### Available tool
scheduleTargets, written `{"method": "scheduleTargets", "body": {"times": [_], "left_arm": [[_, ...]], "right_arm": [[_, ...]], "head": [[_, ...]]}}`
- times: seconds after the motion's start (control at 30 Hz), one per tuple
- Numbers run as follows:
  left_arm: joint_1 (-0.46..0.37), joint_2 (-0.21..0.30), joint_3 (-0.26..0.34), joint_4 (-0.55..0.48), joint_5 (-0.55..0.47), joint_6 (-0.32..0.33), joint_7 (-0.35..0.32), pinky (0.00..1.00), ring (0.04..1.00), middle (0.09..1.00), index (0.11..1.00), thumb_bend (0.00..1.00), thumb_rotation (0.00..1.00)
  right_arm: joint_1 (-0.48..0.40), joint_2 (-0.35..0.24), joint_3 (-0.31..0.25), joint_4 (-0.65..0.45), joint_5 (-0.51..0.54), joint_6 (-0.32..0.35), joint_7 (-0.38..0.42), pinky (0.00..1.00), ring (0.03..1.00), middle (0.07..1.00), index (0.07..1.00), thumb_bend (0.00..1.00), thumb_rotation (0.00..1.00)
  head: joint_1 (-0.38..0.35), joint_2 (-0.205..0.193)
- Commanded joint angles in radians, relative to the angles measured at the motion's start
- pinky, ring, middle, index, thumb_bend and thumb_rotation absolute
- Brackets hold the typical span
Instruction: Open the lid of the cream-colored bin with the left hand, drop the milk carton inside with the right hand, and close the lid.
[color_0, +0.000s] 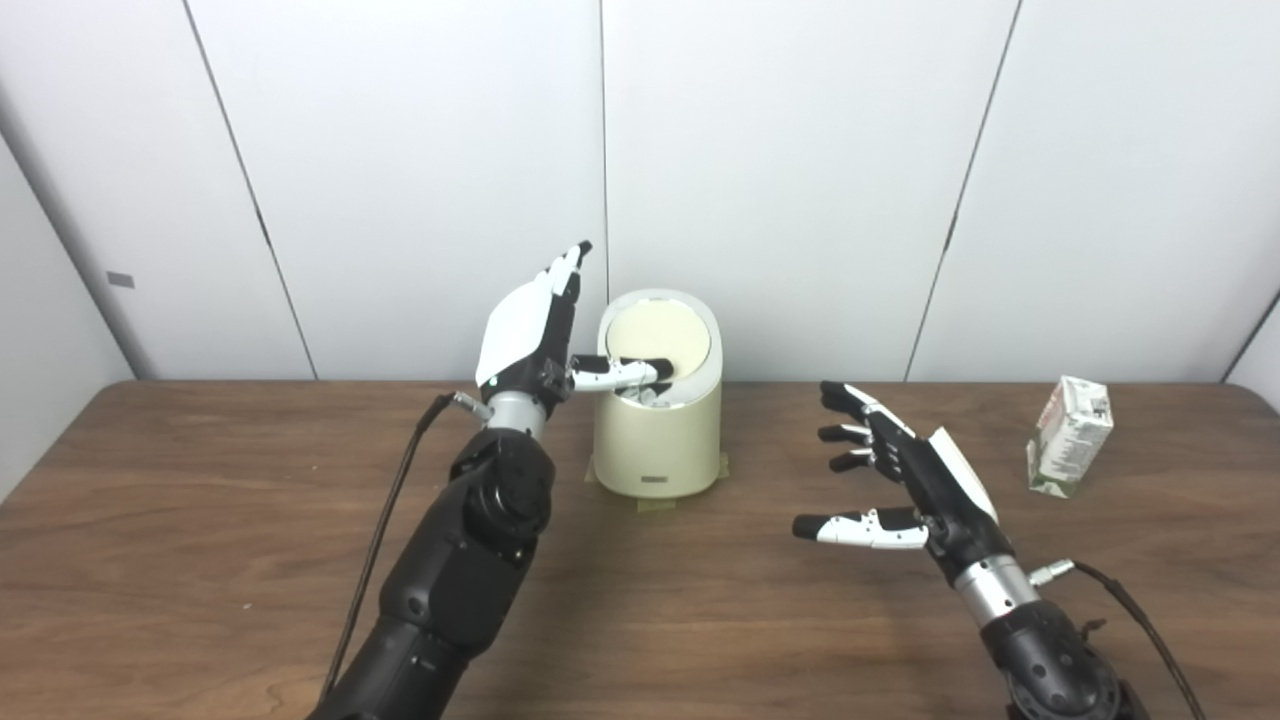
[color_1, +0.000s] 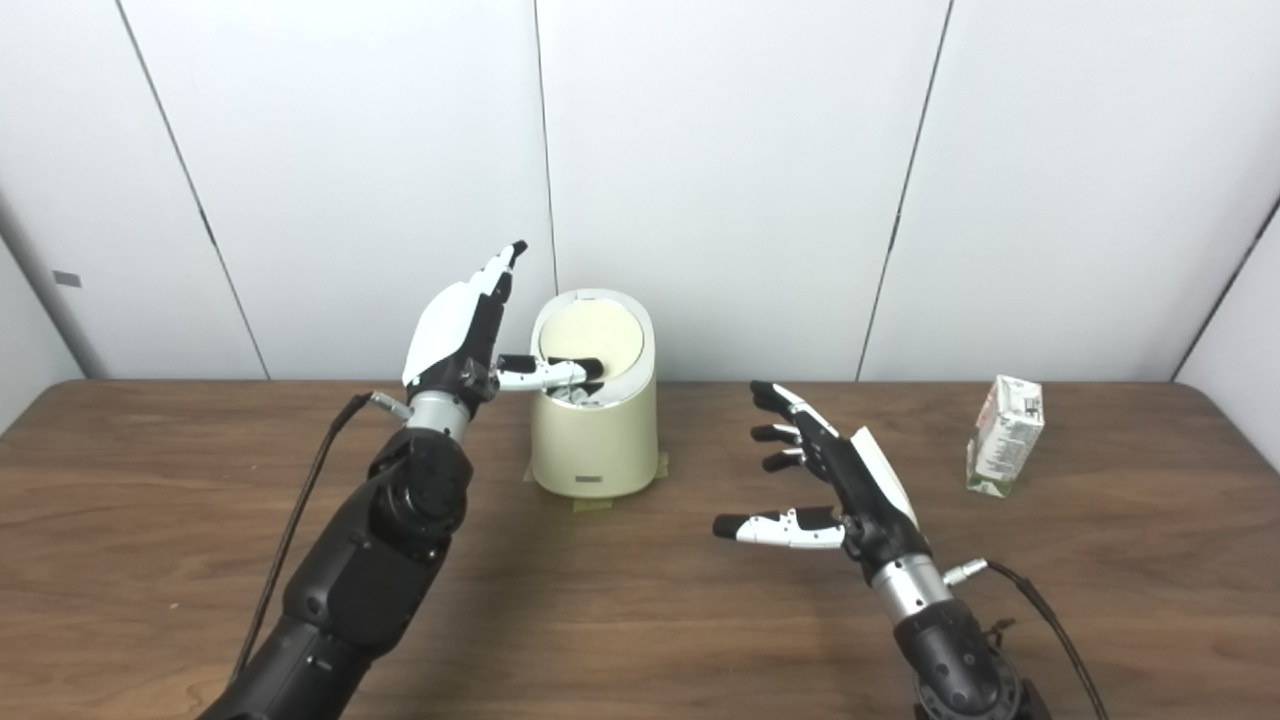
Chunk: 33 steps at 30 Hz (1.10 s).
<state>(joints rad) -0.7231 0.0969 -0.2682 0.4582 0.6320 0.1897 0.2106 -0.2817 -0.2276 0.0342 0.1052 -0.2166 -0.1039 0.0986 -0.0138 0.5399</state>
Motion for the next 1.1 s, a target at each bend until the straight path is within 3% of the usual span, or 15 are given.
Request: {"method": "scheduleTargets", "body": {"times": [0.0,0.2,0.4,0.63,0.77,0.9,1.07], "left_arm": [[-0.063,0.01,-0.014,-0.006,0.055,0.002,0.056,0.99,1.0,1.0,1.0,1.0,0.33],[-0.068,0.03,-0.074,0.044,0.169,0.031,0.123,0.96,1.0,1.0,1.0,1.0,0.26],[-0.08,0.078,-0.177,0.028,0.33,0.136,0.097,0.95,1.0,1.0,1.0,1.0,0.18],[-0.056,0.106,-0.207,-0.001,0.366,0.155,0.053,0.97,1.0,1.0,1.0,1.0,0.14],[-0.039,0.094,-0.165,-0.027,0.314,0.135,0.058,0.97,1.0,1.0,1.0,1.0,0.18],[-0.025,0.054,-0.036,-0.093,0.125,0.05,0.055,0.94,1.0,1.0,1.0,0.98,0.23],[-0.024,0.041,0.103,-0.18,-0.089,-0.018,-0.01,0.85,1.0,1.0,1.0,0.95,0.28]], "right_arm": [[-0.04,-0.004,-0.011,-0.04,0.004,-0.007,-0.019,0.66,0.793,0.888,0.884,0.78,0.28],[-0.031,-0.003,-0.015,-0.049,0.008,-0.001,-0.015,0.67,0.799,0.892,0.885,0.77,0.27],[-0.028,-0.002,-0.014,-0.052,0.012,0.001,-0.015,0.67,0.8,0.891,0.886,0.77,0.27],[-0.029,-0.001,-0.015,-0.041,0.008,-0.007,-0.022,0.66,0.794,0.885,0.883,0.79,0.3],[-0.028,-0.005,-0.016,-0.034,0.012,-0.015,-0.021,0.67,0.799,0.889,0.885,0.79,0.29],[-0.026,-0.01,-0.016,-0.038,0.01,-0.011,-0.018,0.67,0.803,0.889,0.885,0.78,0.29],[-0.03,-0.015,-0.015,-0.023,0.012,-0.025,-0.017,0.67,0.802,0.886,0.885,0.78,0.3]], "head": [[0.0,0.001],[0.001,0.005],[0.004,0.008],[0.001,0.008],[0.003,0.005],[0.006,0.004],[0.012,0.004]]}}
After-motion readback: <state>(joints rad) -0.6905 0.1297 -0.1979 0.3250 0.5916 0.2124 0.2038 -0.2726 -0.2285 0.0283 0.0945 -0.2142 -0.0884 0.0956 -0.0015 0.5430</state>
